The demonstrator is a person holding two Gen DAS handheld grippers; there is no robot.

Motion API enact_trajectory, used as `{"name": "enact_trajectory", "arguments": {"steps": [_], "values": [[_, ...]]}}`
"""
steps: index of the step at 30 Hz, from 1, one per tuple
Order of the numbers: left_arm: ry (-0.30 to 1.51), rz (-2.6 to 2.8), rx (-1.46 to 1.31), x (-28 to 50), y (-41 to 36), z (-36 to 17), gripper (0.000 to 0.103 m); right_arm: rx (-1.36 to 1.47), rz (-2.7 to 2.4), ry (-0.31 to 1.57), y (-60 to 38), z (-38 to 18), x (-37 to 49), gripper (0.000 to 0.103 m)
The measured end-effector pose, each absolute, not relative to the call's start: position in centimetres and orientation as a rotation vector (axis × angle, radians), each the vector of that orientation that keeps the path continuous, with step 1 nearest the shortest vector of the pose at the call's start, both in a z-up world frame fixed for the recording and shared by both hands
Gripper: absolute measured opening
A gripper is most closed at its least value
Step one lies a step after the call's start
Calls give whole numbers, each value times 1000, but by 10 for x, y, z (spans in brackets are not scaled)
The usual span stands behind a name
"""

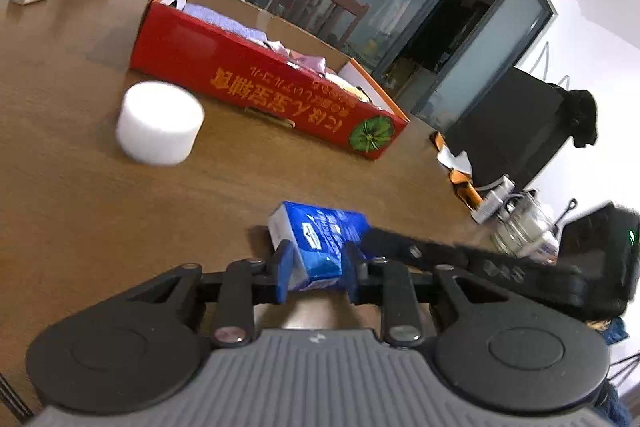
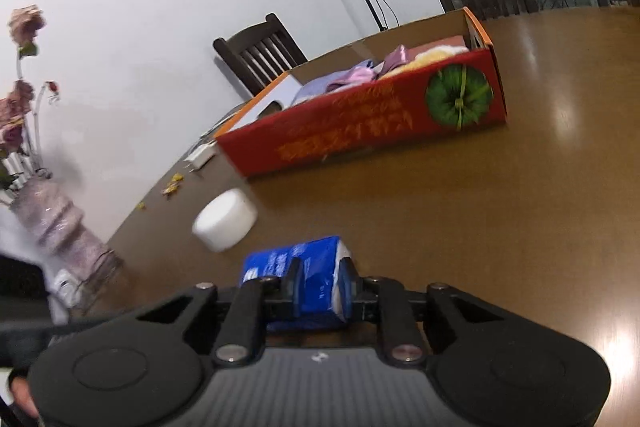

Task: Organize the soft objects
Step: 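Grasp the blue tissue pack with the left gripper beside the right gripper, then carry the blue tissue pack into the box with the left gripper while the right gripper also holds it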

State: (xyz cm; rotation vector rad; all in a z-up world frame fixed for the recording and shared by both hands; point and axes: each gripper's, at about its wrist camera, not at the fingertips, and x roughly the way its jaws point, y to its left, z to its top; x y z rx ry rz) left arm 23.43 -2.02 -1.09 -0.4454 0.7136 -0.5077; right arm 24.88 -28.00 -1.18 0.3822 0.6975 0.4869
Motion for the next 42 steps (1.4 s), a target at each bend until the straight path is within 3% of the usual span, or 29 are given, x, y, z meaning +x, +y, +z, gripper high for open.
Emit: {"name": "enact_trajectory", "arguments": {"steps": [5, 12, 17, 22, 26, 34, 42], "values": [[698, -541, -467, 218, -7, 0, 28, 409, 498, 676, -279, -4, 208, 20], [688, -518, -386, 224, -18, 0, 34, 374, 457, 673, -277, -3, 217, 22], [735, -524, -362, 229, -18, -10, 35, 366, 470, 708, -272, -9, 221, 29], [745, -536, -346, 237, -17, -9, 24, 340, 470, 712, -261, -14, 226, 24], [676, -533, -365, 254, -11, 9, 22, 318, 474, 658, -258, 5, 238, 22], [461, -486, -235, 364, -2, 85, 22, 181, 510, 425, -229, 88, 347, 21], [627, -404, -213, 525, 11, 74, 22, 196, 453, 546, -194, 84, 514, 21]]}}
